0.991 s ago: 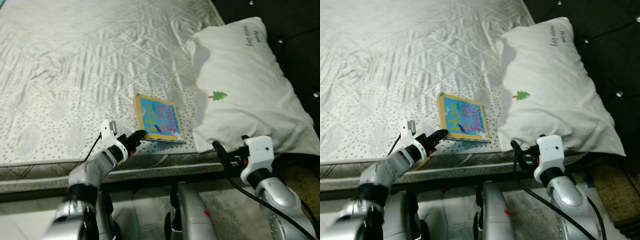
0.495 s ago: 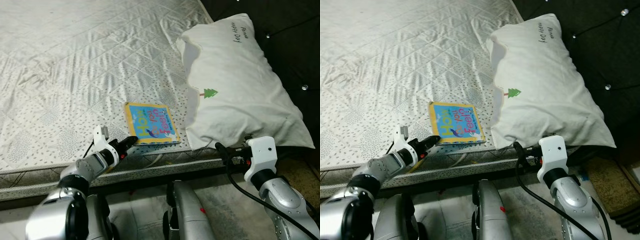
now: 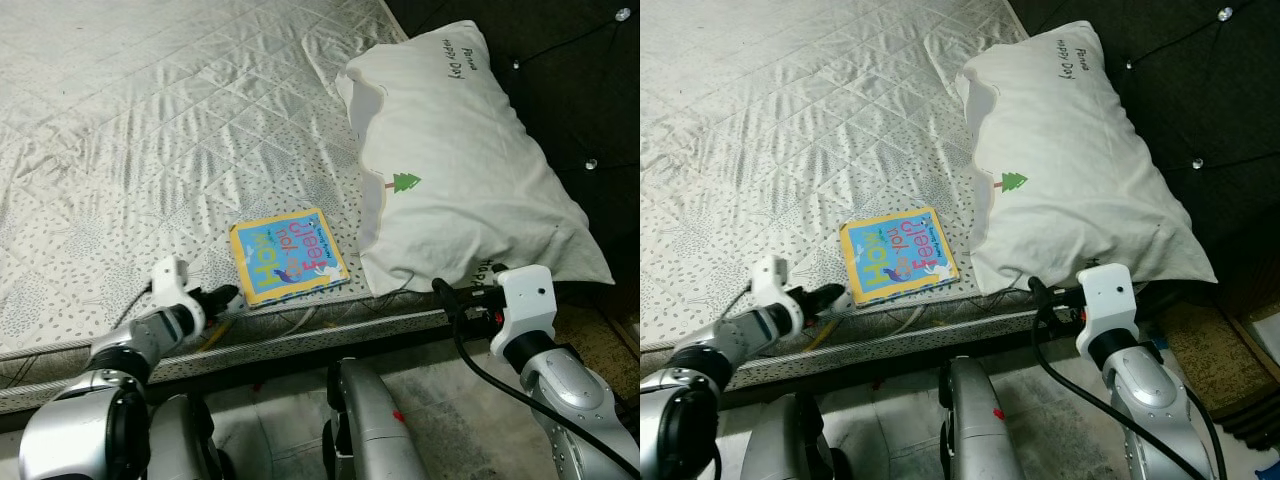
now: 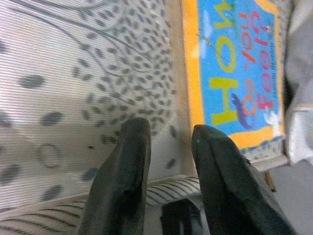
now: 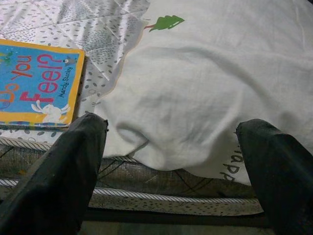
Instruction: Clean up the room
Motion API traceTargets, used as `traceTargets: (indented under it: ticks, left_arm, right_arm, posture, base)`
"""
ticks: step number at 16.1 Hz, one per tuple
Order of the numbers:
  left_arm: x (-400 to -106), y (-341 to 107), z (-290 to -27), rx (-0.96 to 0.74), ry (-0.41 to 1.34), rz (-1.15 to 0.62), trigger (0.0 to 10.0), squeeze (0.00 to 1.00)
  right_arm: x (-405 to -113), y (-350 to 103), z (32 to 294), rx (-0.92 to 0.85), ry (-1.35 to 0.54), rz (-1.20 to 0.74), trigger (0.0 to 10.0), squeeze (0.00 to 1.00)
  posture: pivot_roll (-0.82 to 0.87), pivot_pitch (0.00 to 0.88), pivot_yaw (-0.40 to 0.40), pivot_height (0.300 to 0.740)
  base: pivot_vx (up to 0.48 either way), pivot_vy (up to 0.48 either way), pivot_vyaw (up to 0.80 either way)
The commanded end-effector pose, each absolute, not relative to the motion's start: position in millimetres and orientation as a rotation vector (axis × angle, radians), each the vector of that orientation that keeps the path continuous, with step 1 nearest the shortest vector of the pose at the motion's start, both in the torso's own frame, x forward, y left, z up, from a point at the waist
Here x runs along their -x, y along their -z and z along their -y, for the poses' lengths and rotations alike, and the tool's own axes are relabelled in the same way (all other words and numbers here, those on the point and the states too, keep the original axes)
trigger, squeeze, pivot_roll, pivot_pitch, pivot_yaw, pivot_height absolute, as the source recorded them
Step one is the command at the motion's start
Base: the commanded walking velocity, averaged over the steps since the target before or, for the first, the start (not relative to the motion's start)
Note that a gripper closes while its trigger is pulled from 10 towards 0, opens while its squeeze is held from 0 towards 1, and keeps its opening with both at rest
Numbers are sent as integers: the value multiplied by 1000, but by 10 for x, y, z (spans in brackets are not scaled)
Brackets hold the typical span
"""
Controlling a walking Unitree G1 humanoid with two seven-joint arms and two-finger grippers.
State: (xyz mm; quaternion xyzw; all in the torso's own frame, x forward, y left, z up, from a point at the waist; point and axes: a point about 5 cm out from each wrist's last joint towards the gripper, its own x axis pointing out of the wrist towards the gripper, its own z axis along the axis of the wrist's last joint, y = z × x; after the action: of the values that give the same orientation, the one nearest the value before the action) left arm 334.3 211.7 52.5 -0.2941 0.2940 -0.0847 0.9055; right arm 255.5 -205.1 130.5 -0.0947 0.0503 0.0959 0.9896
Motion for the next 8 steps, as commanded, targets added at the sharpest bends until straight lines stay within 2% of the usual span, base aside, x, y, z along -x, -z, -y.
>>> traceTargets:
  ticks: [1,4,8]
  left_arm:
    - [-3269,-433,-2219,587,89,-640,10000,1000]
    - [-3286,-442,-2280,535,19,-623,10000,1000]
    - [-3393,-487,-1845,506,203,-640,10000,1000]
  right_arm:
    - [-2526,-1315,2102,206,-184,-101,10000,0]
    - [-2531,-1308,2104,207,-184,-101,10000,0]
    - [-2559,-1300,2043,194,-200,-97,10000,0]
  posture:
    - [-365,217,-96,586]
    - [-360,211,-96,586]
    - [-350,208,-98,586]
  base:
    - [0,0,0]
    - [0,0,0]
    - [0,0,0]
